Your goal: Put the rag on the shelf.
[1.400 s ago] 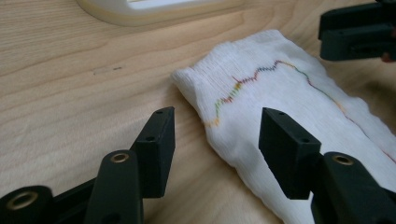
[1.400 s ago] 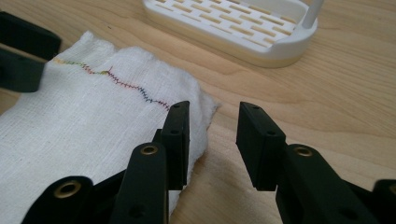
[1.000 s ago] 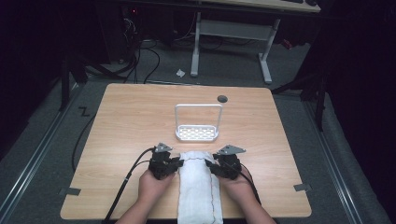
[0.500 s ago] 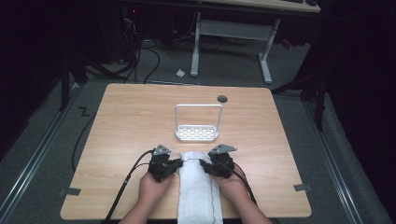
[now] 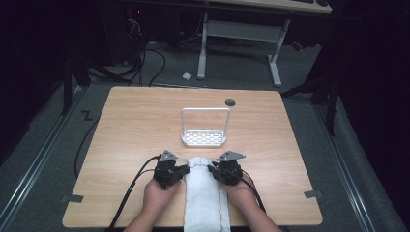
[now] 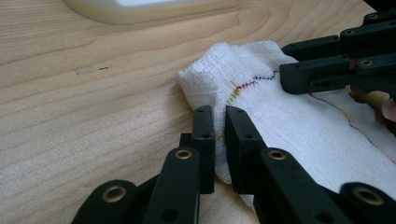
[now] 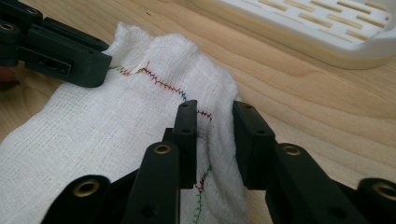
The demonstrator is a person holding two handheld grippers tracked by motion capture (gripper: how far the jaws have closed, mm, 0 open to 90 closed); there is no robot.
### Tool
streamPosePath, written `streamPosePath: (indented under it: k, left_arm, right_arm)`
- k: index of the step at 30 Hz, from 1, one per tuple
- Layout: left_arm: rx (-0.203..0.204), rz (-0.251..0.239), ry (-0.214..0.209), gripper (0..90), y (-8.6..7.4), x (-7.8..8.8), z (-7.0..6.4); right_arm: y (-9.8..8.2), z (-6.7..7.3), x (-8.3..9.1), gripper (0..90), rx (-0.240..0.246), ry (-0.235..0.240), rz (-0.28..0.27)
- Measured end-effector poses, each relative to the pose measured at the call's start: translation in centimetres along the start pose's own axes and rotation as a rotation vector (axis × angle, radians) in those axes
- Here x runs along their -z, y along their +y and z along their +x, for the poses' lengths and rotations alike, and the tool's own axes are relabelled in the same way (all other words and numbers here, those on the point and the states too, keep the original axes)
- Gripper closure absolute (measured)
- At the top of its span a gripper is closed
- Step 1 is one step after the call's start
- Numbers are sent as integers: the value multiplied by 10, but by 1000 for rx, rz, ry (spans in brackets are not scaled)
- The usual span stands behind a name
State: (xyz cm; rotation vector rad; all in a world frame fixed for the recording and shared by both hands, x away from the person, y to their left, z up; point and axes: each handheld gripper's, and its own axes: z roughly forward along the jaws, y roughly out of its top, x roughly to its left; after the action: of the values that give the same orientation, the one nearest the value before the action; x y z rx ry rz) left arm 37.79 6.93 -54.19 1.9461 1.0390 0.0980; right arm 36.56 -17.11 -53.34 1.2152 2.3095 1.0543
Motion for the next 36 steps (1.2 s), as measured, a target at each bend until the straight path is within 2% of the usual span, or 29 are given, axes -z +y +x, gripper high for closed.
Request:
streamPosePath:
  k: [5,12,17,18,20,23,26,31,33,36]
  left_arm:
    - [-5,0,3,824,0,0,-1]
    - [-6,1,3,825,0,0,-1]
    - [-26,-14,7,843,0,2,-3]
    - [-31,-25,5,845,0,4,-4]
    - [-14,-48,-8,850,1,6,-5]
    - [-18,-84,-4,855,3,11,-8]
    - [-5,-110,-19,856,6,15,-10]
    - [-17,-137,-23,857,13,20,-12]
    - [-15,-143,-25,857,14,21,-12]
    - [-33,-168,-27,857,17,25,-14]
  right_arm:
    - [-1,2,0,805,20,-2,-1]
    - [0,5,1,827,81,-20,-11]
    - [3,5,9,827,72,-19,-54]
    - [5,5,13,827,62,-10,-79]
    - [5,5,16,827,64,-9,-94]
    - [6,5,20,827,62,-13,-117]
    - [7,3,23,826,53,-12,-137]
    - [10,1,28,826,35,-12,-167]
    - [12,1,29,825,35,-14,-178]
    - [13,2,31,826,43,-22,-189]
